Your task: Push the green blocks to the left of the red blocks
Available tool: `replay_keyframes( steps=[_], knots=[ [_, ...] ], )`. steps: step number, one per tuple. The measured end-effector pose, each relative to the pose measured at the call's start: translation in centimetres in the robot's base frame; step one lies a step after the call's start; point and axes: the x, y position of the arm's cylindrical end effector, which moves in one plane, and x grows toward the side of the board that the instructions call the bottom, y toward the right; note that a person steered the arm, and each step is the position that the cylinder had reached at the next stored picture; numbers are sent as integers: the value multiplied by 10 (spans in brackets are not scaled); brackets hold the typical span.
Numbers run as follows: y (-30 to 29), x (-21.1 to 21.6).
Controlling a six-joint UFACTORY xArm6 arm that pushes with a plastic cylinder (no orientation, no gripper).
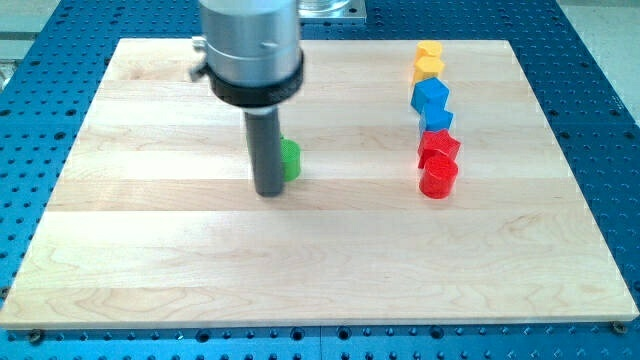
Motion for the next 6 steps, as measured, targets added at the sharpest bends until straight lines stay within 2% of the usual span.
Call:
replay_keyframes(
  steps=[1,2,3,4,5,6],
  knots=[
    [-19,-44],
    [-47,-55],
    [-19,-98],
    [23,-88],
    [30,-30],
    [49,-20]
  ],
)
